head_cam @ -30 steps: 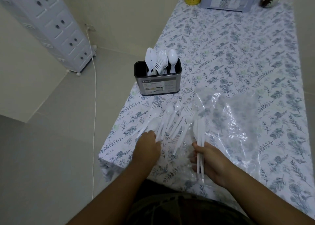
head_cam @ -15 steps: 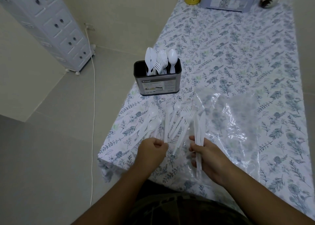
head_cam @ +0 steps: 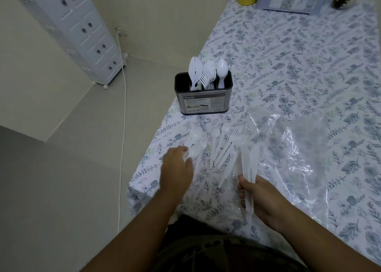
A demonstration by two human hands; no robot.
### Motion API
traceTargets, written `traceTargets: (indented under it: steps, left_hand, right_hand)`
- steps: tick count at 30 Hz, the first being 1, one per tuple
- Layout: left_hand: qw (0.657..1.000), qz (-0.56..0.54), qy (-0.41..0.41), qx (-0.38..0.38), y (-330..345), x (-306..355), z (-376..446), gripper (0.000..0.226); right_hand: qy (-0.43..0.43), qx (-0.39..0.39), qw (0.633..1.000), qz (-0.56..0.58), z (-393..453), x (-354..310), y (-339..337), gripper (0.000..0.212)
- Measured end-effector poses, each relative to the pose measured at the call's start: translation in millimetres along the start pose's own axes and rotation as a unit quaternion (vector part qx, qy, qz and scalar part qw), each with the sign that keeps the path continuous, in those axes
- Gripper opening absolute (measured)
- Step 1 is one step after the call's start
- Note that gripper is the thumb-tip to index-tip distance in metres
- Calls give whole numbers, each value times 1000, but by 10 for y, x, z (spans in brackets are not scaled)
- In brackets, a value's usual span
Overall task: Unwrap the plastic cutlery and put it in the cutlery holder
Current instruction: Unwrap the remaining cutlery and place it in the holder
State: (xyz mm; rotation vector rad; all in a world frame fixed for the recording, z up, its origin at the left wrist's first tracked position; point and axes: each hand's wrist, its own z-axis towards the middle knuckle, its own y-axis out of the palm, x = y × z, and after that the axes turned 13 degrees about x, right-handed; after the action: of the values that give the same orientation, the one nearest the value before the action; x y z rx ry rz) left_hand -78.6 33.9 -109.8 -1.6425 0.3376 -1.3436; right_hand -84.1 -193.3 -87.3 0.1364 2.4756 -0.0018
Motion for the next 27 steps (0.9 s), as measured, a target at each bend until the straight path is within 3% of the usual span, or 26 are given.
traceTargets:
  steps: [3, 5, 10, 17, 21, 23, 25, 27]
  left_hand:
    - [998, 32, -51, 4, 54, -187, 227, 38]
    - [997, 21, -71, -15, 107, -219, 297, 29]
    - [997, -42, -48, -34, 176, -117, 243, 6]
    - [994, -78, -75, -19, 121, -189, 225, 7]
    - [999, -8, -40, 23, 82, -338, 242, 25]
    - [999, -15, 24, 16, 69, -311, 179, 32]
    - [990, 14, 130, -54, 105, -294, 69, 45]
    - [970, 92, 181, -133, 184, -327, -44, 61]
  right_hand:
    - [-7, -2, 1000, -14, -3, 10, 6, 10]
    - [-8, -5, 1000, -19, -12, 7, 23, 10]
    - [-9, -11, 999, -29, -17, 8, 8, 11]
    - [-7, 15, 1000, -22, 0, 11, -24, 10]
    - [-6, 25, 999, -22, 31, 20, -45, 17]
    - [1, 35, 999, -12, 54, 23, -49, 22]
    - [10, 46, 999, 4, 76, 16, -60, 21]
    - [17, 54, 998, 29, 95, -2, -74, 15]
